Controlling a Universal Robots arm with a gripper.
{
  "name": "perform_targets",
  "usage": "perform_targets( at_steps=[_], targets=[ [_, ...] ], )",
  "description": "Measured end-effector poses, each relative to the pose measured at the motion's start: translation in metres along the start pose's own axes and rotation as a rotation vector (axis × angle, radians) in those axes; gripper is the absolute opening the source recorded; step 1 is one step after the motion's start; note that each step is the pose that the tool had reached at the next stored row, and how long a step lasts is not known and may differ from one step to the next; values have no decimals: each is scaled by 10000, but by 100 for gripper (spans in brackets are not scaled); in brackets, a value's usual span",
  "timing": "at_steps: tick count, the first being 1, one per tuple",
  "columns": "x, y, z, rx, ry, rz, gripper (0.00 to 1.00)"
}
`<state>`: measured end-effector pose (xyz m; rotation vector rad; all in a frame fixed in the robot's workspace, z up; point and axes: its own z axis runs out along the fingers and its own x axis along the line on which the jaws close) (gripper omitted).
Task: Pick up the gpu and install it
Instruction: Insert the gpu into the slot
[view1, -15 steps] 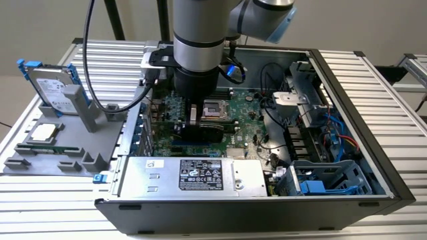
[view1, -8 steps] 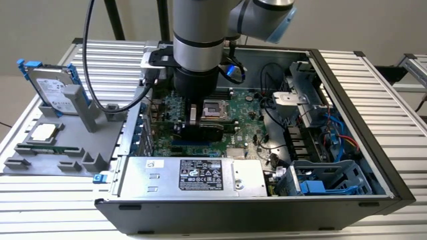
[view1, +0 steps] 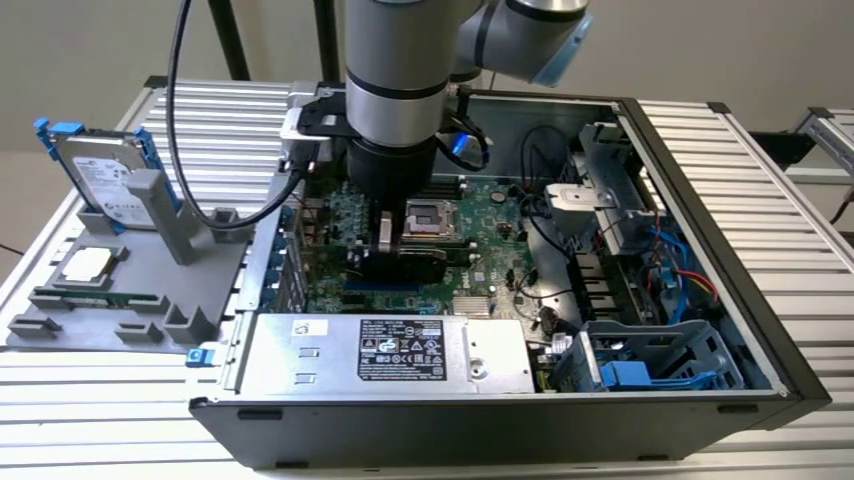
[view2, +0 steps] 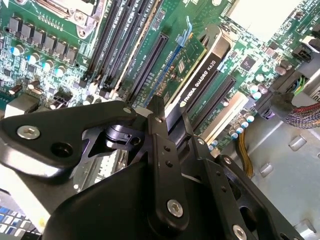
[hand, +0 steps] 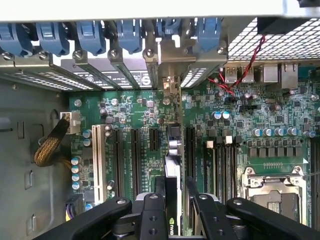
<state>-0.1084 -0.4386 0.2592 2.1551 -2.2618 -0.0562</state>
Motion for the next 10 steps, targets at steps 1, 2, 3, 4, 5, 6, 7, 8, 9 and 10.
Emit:
perform_targets(
  at_steps=[1,2,3,4,5,6,7,8,9,10],
  targets=[
    [2,0,-6,1,-2,4,0],
    [4,1,-13,1,0,12,0],
    [6,1,-24,-2,8,21,0],
    [6,1,-32,-2,6,28,0],
    [6,1,-32,-2,5,35,0],
    [7,1,-33,-3,6,42,0],
    [12,1,-34,-3,7,58,0],
    [19,0,-35,-3,7,91,0],
    [25,0,-34,-3,5,133,0],
    [27,1,-33,-2,3,184,0]
  ],
)
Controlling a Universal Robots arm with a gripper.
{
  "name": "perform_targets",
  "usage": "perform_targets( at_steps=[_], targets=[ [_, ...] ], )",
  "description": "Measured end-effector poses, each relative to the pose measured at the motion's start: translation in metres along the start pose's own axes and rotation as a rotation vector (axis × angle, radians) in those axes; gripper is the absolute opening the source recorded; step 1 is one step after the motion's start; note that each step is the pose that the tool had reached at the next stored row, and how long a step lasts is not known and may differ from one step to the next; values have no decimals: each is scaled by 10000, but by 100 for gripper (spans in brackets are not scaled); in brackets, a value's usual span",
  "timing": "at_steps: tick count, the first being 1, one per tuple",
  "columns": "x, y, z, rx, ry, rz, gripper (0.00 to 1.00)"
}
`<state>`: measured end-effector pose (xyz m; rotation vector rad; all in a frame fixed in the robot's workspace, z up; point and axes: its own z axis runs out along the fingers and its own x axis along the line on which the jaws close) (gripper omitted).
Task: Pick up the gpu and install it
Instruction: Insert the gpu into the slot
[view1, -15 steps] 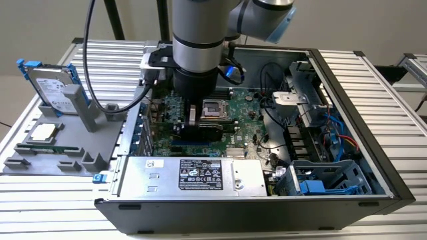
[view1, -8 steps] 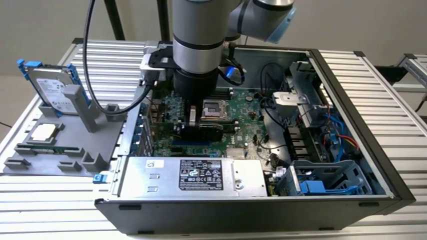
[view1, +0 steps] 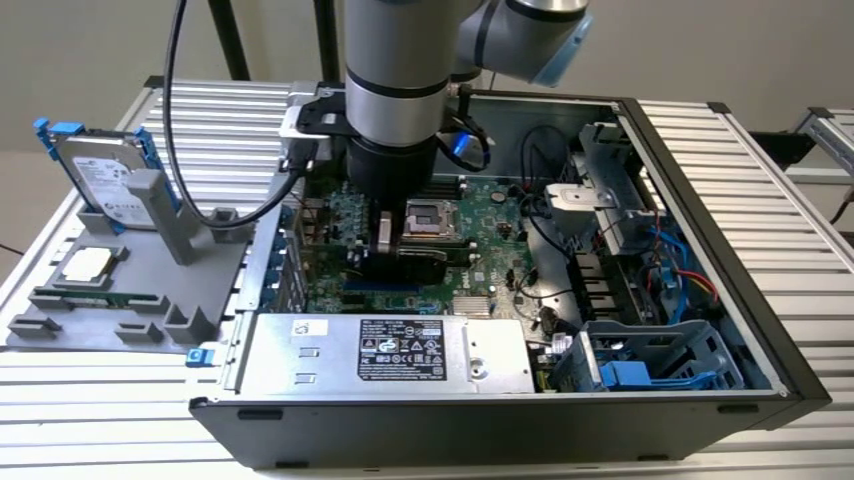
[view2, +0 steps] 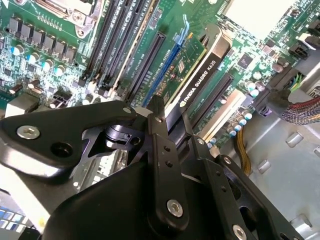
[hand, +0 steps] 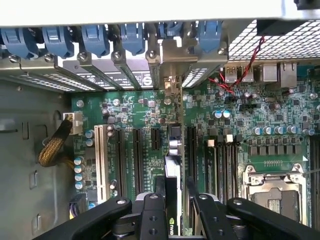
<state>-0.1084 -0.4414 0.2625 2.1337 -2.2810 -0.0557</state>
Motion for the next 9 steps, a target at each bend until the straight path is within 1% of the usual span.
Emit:
perform_targets(
  at_steps=[4,7,9],
  targets=[
    [-1,-1,22,1,-6,162,0],
    [-11,1,38,-5,5,214,0],
    [-22,-1,47,9,-16,212,0]
  ],
)
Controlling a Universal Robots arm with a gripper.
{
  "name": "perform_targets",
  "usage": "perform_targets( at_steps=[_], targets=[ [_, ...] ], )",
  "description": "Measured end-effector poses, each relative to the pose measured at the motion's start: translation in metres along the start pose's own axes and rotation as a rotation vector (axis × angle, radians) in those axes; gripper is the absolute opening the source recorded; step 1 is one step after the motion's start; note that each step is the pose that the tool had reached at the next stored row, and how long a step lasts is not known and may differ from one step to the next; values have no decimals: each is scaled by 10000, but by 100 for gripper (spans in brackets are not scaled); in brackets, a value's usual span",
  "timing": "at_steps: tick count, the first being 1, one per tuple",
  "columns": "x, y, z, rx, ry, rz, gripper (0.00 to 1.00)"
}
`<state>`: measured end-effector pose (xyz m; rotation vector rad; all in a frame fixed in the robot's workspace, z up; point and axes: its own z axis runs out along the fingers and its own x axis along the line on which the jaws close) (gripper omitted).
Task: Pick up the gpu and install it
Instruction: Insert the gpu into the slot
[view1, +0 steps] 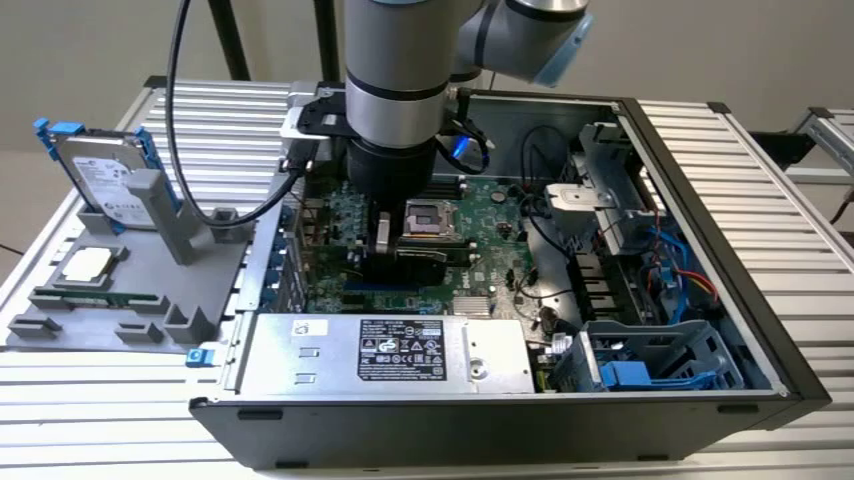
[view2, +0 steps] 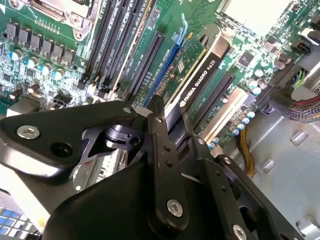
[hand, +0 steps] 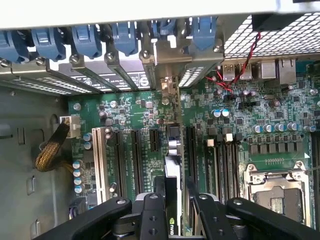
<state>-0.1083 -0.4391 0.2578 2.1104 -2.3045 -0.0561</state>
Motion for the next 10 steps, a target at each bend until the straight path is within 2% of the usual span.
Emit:
perform_targets(
  at_steps=[10],
  targets=[
    [-5,1,21,-8,9,2,0]
  ],
)
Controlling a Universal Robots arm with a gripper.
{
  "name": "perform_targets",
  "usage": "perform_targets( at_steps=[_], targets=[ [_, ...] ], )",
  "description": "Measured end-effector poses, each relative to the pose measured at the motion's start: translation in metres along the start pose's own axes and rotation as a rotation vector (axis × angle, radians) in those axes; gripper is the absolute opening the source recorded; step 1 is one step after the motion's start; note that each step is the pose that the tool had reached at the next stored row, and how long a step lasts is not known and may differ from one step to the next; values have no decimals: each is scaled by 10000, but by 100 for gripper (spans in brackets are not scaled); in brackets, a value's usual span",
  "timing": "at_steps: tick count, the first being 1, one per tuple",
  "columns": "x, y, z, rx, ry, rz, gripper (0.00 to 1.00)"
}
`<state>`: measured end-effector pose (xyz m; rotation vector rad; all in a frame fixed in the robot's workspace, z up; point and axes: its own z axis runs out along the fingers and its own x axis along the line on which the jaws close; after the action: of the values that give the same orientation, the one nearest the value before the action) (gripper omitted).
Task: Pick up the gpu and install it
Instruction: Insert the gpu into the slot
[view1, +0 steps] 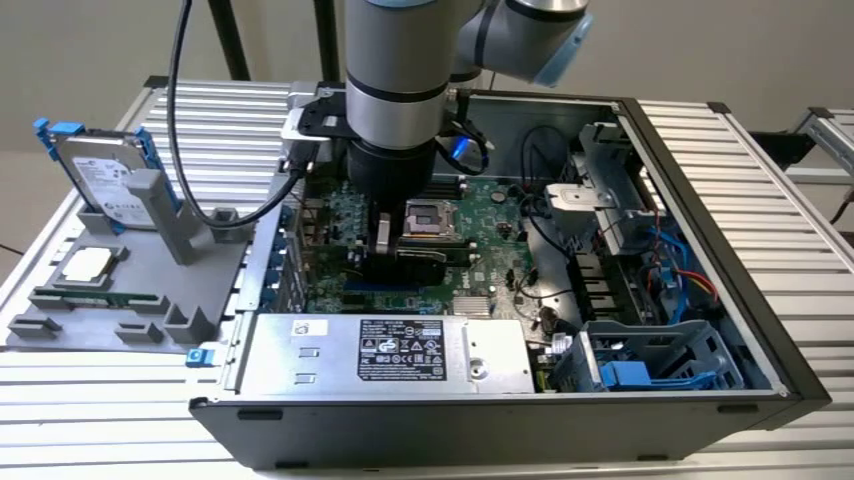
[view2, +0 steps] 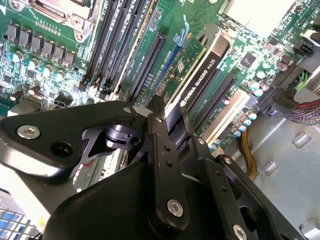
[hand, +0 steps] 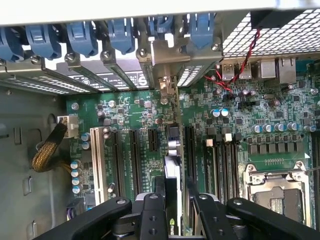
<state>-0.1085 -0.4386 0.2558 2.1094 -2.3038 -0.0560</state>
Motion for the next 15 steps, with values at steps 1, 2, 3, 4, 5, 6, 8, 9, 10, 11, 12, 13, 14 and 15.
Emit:
perform_targets(
  at_steps=[1,2,3,4,5,6,8,9,10,11,12,13,14,15],
  targets=[
    [0,0,0,1,0,0,0],
    [0,0,0,0,0,0,0],
    [0,0,0,0,1,0,0],
    [0,0,1,0,1,0,0],
    [0,0,1,0,0,0,0],
    [0,0,1,0,1,-1,0],
    [8,-1,2,0,-4,-1,0],
    [13,-1,3,0,-5,-1,0],
    [17,-1,3,0,-6,0,0],
    [18,-1,3,0,-4,1,0],
    [18,-2,2,-1,-2,1,0],
    [19,-2,2,-10,-1,-1,0],
    [20,-2,1,-18,1,-1,0],
    [20,-2,1,-27,2,-1,0]
  ],
)
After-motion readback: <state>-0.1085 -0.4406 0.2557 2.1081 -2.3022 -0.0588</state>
